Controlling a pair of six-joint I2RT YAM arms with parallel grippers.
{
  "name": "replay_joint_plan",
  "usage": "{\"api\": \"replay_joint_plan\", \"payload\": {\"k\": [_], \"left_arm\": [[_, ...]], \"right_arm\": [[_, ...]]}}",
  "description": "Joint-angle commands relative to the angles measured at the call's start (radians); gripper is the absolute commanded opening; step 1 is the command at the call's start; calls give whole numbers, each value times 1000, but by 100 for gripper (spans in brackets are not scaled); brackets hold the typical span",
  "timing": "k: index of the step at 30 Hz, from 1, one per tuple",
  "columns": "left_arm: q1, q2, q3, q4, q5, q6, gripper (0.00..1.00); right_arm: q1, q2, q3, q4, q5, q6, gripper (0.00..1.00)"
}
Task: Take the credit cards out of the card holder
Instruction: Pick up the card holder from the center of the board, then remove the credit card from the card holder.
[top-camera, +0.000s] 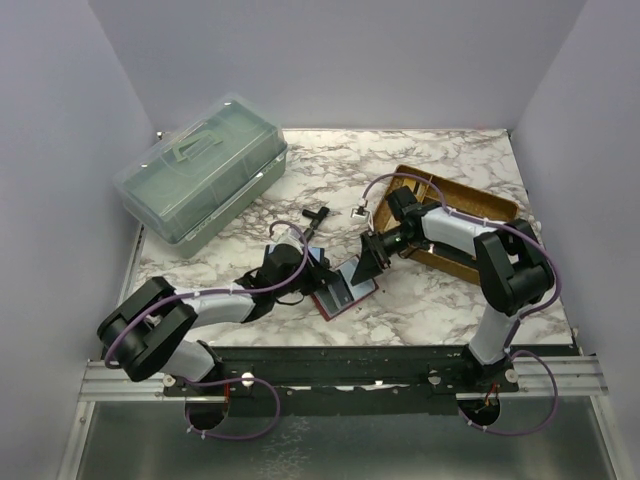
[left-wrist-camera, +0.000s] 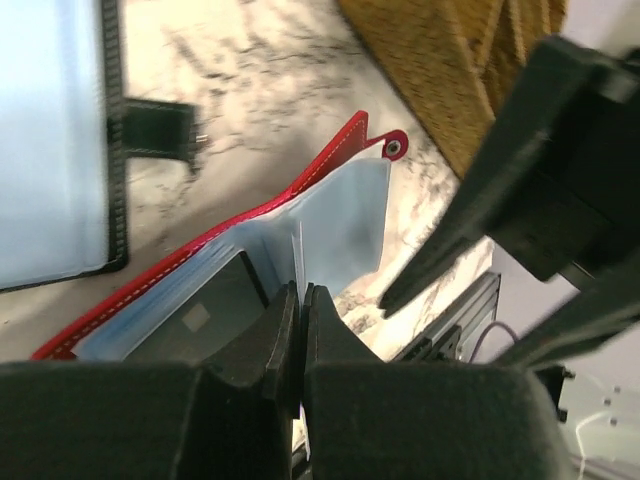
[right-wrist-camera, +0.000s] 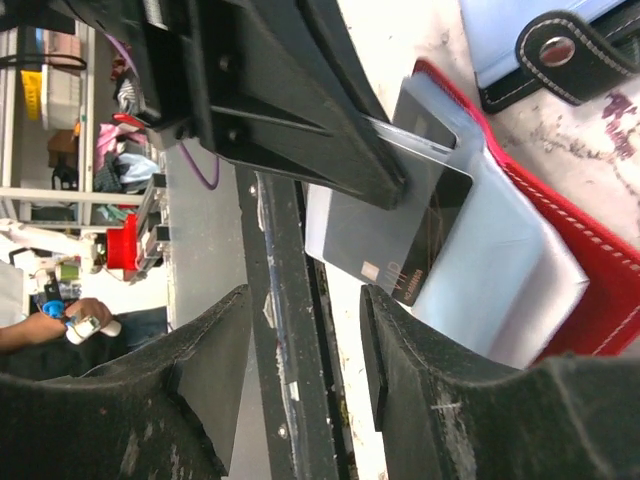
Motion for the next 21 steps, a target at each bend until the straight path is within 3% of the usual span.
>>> {"api": "replay_joint_plan", "payload": {"k": [1,7,21], "left_arm": [[-5,-101,-7,102,68,208,0],[-7,-170,-47,189,105,259,0],[-10,-151,-100,420,166,217,0]], "right_arm": [[-4,-53,-32,15,-61,23,54],[-25,-99,-55,43,-68,55,56],[-57,-118,-64,86,-31,112,56]]}}
